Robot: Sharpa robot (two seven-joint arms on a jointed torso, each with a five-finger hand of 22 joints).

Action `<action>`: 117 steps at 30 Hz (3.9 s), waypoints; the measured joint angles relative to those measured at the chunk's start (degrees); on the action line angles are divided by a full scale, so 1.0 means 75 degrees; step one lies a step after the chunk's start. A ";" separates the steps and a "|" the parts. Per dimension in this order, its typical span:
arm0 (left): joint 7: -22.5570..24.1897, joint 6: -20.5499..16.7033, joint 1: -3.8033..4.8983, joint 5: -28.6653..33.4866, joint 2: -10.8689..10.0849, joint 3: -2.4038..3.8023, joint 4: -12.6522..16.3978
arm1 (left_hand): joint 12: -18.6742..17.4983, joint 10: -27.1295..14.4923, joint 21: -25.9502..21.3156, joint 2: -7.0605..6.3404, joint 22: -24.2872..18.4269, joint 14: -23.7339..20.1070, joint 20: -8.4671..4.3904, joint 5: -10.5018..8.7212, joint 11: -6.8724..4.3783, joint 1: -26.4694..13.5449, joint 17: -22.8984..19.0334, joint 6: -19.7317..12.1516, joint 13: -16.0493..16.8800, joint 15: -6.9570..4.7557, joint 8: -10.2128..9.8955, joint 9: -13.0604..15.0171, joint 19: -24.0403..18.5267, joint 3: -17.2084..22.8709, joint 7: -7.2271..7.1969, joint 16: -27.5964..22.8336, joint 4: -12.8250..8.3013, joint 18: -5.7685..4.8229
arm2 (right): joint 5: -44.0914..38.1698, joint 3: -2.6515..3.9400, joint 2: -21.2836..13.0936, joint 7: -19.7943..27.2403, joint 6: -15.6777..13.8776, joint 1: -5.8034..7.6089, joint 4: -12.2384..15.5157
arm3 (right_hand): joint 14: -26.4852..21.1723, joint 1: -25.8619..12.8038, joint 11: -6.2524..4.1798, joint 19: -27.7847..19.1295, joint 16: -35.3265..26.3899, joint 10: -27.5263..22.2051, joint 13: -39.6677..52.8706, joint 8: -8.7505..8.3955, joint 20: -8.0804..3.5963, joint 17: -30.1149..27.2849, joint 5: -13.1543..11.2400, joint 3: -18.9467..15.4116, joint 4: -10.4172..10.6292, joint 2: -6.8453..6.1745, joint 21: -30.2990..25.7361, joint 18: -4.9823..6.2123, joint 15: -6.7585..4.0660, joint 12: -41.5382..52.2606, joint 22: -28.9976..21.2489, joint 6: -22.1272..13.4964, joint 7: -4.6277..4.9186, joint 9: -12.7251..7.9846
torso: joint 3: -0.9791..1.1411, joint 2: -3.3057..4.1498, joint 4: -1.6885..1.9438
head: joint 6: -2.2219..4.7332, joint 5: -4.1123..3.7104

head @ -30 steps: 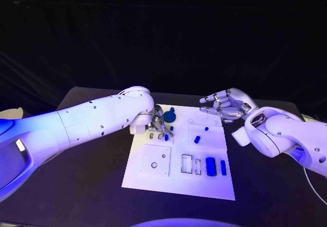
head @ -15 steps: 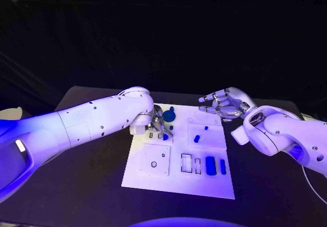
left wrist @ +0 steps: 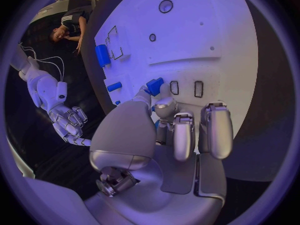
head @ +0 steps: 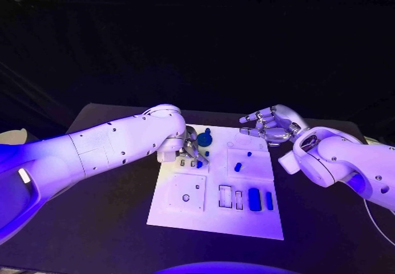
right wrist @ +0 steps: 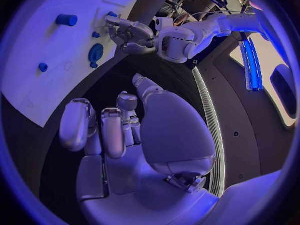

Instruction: Assemble the parts on the task board

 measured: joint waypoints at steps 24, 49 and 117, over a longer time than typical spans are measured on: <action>0.0067 -0.0080 -0.0010 0.0053 -0.0170 0.0005 0.0152 | -0.0355 0.0013 -0.0067 -0.1226 -0.0001 0.0000 0.0002 0.1396 0.0044 0.0036 -0.0001 -0.0281 -0.0230 0.0000 -0.0187 -0.0042 0.0001 0.2947 0.0122 0.0000 -0.0108 0.0000 | -0.0042 -0.0002 0.0017 -0.0022 0.0019 0.0000 -0.0021 | 0.0000 0.0000 0.0001 0.0000 0.0000 0.0001 -0.0015 0.0000 0.0000 0.0005 0.0000 0.0000 0.0000 0.0000 0.0000 0.0000 0.0000 0.0000 0.0001 0.0000 -0.0001 0.0000 | -0.0009 -0.0001 0.0026 | -0.0023 -0.0006; 0.0149 -0.1934 -0.0173 0.0157 -0.0920 0.0018 0.1090 | -0.0221 0.0151 -0.0028 -0.1360 -0.0002 0.0001 0.0002 0.1797 0.0016 -0.0371 -0.0002 -0.0289 -0.0029 0.0000 -0.0001 -0.0042 0.0000 0.3353 0.0136 0.0000 -0.0390 0.0001 | -0.0171 -0.0005 0.0027 -0.0015 0.0026 -0.0004 -0.0083 | 0.0000 0.0000 0.0001 0.0000 0.0000 0.0001 -0.0039 0.0000 0.0000 0.0003 0.0030 -0.0022 -0.0022 0.0000 -0.0034 0.0000 0.0000 -0.0031 -0.0019 -0.0001 -0.0001 0.0000 | -0.0012 0.0001 0.0048 | -0.0007 0.0052; -0.0096 -0.1379 -0.0346 -0.0306 -0.0770 0.0064 0.0856 | 0.0161 0.0508 0.0298 -0.1316 0.0003 0.0000 -0.0054 0.1798 -0.0148 -0.1119 0.0001 -0.0167 0.0374 -0.0055 0.0282 0.0751 0.0000 0.3805 0.0175 0.0000 -0.0760 -0.0117 | -0.0352 -0.0006 -0.0027 -0.0037 0.0025 -0.0005 0.0012 | 0.0000 0.0000 0.0013 0.0000 0.0000 0.0013 -0.0072 0.0000 0.0000 0.0005 0.0060 -0.0022 -0.0022 0.0000 -0.0034 0.0000 0.0000 -0.0030 -0.0029 -0.0001 -0.0001 -0.0001 | -0.0014 0.0005 0.0039 | -0.0048 0.0104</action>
